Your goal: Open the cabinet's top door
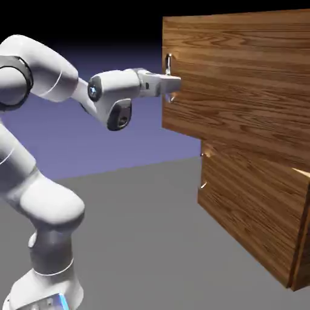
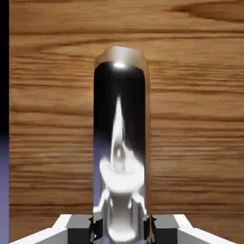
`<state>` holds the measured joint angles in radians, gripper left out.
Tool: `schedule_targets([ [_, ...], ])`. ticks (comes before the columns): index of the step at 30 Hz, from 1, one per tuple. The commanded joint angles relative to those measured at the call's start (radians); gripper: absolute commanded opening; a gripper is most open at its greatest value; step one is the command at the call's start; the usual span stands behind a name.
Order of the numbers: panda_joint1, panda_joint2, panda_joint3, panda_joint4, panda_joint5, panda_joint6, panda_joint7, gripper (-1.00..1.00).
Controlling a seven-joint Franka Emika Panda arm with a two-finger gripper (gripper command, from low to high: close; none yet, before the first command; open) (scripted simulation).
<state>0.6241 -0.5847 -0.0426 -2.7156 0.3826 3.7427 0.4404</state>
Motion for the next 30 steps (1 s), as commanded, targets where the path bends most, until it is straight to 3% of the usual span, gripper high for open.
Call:
schedule_targets([
  [1, 0.037, -0.015, -0.027, -0.009, 0.014, -0.001, -0.027, -1.0],
  [17, 0.523, -0.349, -0.272, -0.083, 0.45, 0.01, -0.668, -1.0],
  [30, 0.162, -0.748, -0.121, -0.224, 0.597, -0.51, -0.792, -1.0],
])
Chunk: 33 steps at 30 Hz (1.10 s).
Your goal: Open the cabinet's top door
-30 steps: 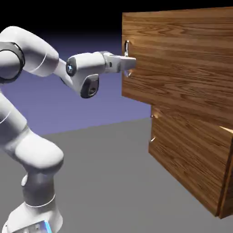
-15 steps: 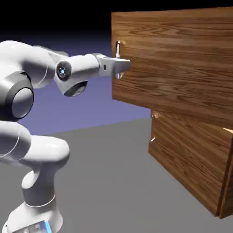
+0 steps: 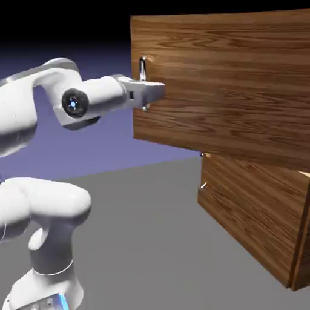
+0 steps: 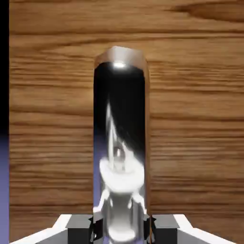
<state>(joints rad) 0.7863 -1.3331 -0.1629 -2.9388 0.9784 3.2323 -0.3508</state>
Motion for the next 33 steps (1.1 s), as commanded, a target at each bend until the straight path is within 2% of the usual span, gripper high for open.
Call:
schedule_targets([
  [1, -0.03, -0.025, 0.001, -0.008, -0.005, -0.043, 0.004, -1.0],
  [9, -0.246, -0.224, -0.069, -0.048, -0.104, -0.391, 0.046, -1.0],
  [19, -0.448, -0.394, -0.318, -0.009, -0.297, -0.826, 0.066, -1.0],
  [26, -0.503, -0.425, -0.536, 0.114, -0.442, -1.13, 0.062, -1.0],
  [33, -0.429, -0.412, -0.716, 0.334, -0.568, -1.43, 0.069, -1.0],
])
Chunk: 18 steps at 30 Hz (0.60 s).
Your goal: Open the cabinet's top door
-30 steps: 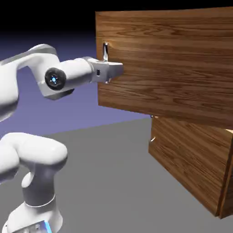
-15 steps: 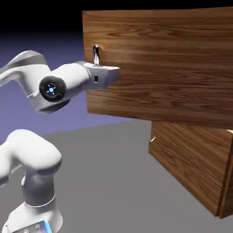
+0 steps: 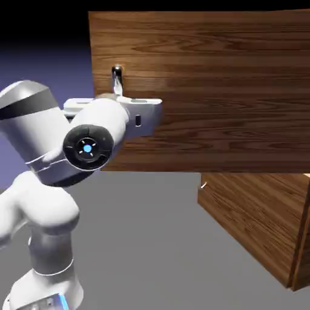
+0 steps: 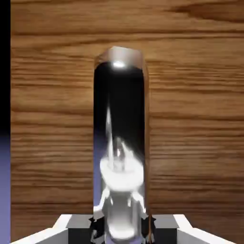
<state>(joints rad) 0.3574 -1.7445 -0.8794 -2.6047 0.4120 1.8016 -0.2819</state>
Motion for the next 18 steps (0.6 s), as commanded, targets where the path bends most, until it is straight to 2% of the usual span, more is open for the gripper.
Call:
schedule_targets([
  [1, 0.036, -0.017, -0.018, 0.036, -0.034, -0.031, 0.022, -1.0],
  [18, 0.408, 0.03, -0.14, 0.62, -0.117, -0.542, 0.089, -1.0],
])
